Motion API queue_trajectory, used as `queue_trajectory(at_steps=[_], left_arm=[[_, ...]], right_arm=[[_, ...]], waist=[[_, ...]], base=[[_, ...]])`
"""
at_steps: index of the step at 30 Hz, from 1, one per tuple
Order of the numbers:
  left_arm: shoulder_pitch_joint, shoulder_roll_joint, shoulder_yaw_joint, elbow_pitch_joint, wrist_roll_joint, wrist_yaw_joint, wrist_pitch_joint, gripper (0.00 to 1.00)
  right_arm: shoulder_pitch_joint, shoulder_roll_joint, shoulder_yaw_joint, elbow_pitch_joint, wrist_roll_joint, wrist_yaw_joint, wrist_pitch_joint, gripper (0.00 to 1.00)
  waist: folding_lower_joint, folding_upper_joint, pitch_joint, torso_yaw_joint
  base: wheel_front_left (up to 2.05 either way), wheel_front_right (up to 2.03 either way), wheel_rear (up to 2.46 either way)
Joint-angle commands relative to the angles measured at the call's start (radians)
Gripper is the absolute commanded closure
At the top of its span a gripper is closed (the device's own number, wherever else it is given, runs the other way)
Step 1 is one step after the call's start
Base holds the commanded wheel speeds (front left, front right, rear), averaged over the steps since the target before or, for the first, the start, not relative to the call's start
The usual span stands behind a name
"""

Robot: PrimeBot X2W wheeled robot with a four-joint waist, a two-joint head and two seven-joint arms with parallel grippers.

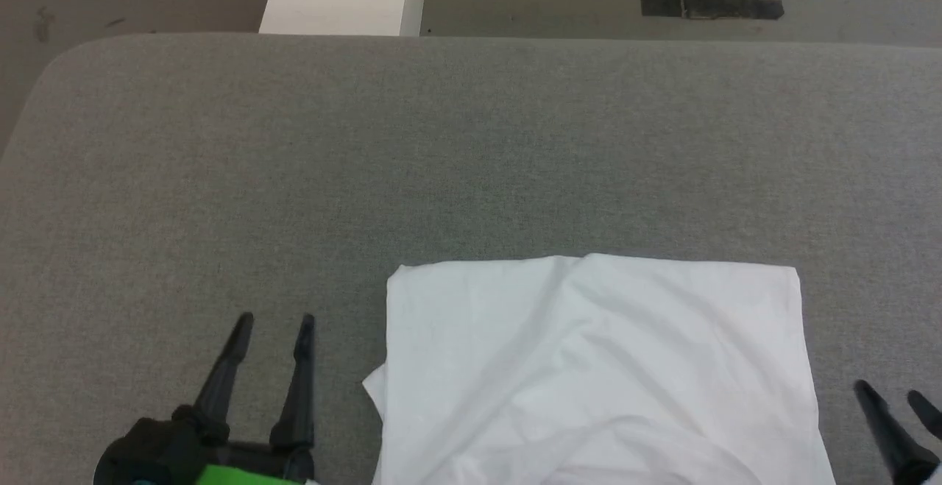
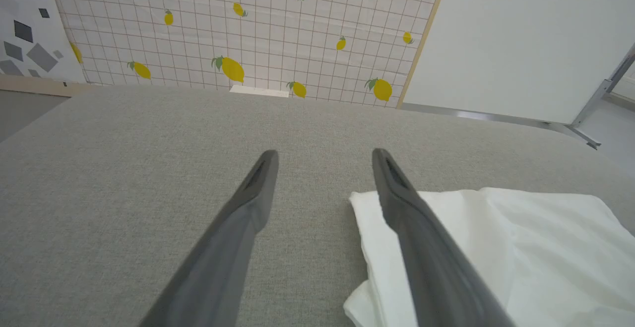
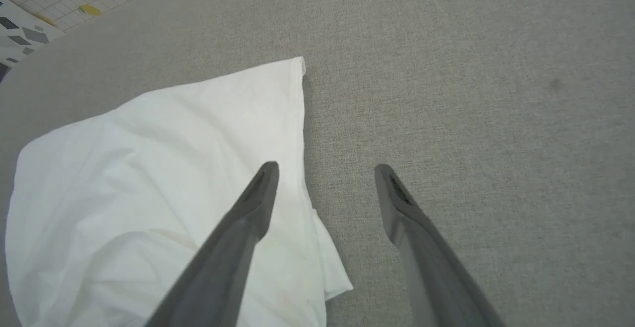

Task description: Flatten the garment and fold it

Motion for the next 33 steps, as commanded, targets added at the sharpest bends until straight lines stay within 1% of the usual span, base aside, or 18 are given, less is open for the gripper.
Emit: queue_trajectory(at_steps=[1,4,7,11,17,18,19,20,21,25,26,29,32,33], left_arm=[[-0.027,-0.025,0.008,-0.005,0.039,0.025,-0.011,0.00],[-0.052,-0.077,0.013,0.000,0.083,0.051,-0.018,0.00],[-0.074,-0.116,0.005,0.018,0.129,0.052,-0.020,0.00],[-0.088,-0.144,0.009,0.033,0.161,0.034,-0.021,0.00],[-0.084,-0.162,0.044,0.042,0.180,0.004,-0.021,0.00],[-0.083,-0.164,0.048,0.043,0.182,-0.001,-0.021,0.00],[-0.081,-0.167,0.053,0.046,0.184,-0.006,-0.021,0.00],[-0.080,-0.170,0.056,0.047,0.185,-0.010,-0.021,0.00],[-0.078,-0.174,0.060,0.050,0.186,-0.015,-0.021,0.00],[-0.073,-0.189,0.069,0.064,0.187,-0.035,-0.021,0.00],[-0.065,-0.195,0.075,0.076,0.189,-0.047,-0.021,0.00],[-0.057,-0.198,0.083,0.083,0.189,-0.056,-0.021,0.00],[-0.051,-0.199,0.086,0.091,0.187,-0.070,-0.021,0.00],[-0.048,-0.201,0.088,0.095,0.187,-0.074,-0.021,0.00]], right_arm=[[-0.031,0.006,0.020,0.018,-0.014,-0.002,-0.008,0.00],[-0.059,0.004,0.052,0.063,-0.030,-0.002,-0.006,0.00],[-0.081,-0.005,0.073,0.121,-0.043,-0.002,-0.003,0.00],[-0.098,-0.025,0.091,0.184,-0.049,-0.002,-0.006,0.00],[-0.111,-0.047,0.145,0.264,-0.019,-0.002,0.015,0.00],[-0.112,-0.051,0.154,0.273,-0.014,-0.002,0.024,0.24],[-0.112,-0.054,0.162,0.284,-0.010,-0.002,0.036,0.55],[-0.113,-0.056,0.170,0.292,-0.008,-0.002,0.045,0.93],[-0.115,-0.057,0.177,0.302,-0.004,-0.002,0.051,1.00],[-0.141,-0.047,0.183,0.333,-0.001,-0.002,0.043,1.00],[-0.169,-0.034,0.163,0.348,-0.005,-0.002,0.012,1.00],[-0.190,-0.032,0.117,0.355,-0.018,-0.002,-0.012,1.00],[-0.205,-0.040,0.037,0.362,-0.028,-0.002,-0.028,1.00],[-0.207,-0.050,-0.010,0.361,-0.036,-0.002,-0.030,1.00]], waist=[[0.0001,0.0000,0.016,0.006],[0.0001,0.0000,0.033,0.016],[0.0001,0.0000,0.049,0.032],[0.0001,0.0000,0.063,0.048],[0.0001,0.0000,0.071,0.065],[0.0001,0.0000,0.071,0.067],[0.0001,0.0000,0.069,0.068],[0.0001,0.0000,0.068,0.069],[0.0001,0.0000,0.066,0.070],[0.0001,0.0000,0.051,0.067],[0.0001,0.0000,0.036,0.060],[0.0001,0.0000,0.022,0.050],[0.0001,0.0000,0.012,0.042],[0.0001,0.0000,0.007,0.036]], base=[[0.00,0.00,0.00],[0.00,0.00,0.00],[0.00,0.00,0.00],[0.00,0.00,0.00],[0.00,0.00,0.00],[0.00,0.00,0.00],[0.00,0.00,0.00],[0.00,0.00,0.00],[0.00,0.00,0.00],[0.00,0.00,0.00],[0.00,0.00,0.00],[0.00,0.00,0.00],[0.00,0.00,0.00],[0.00,0.00,0.00]])
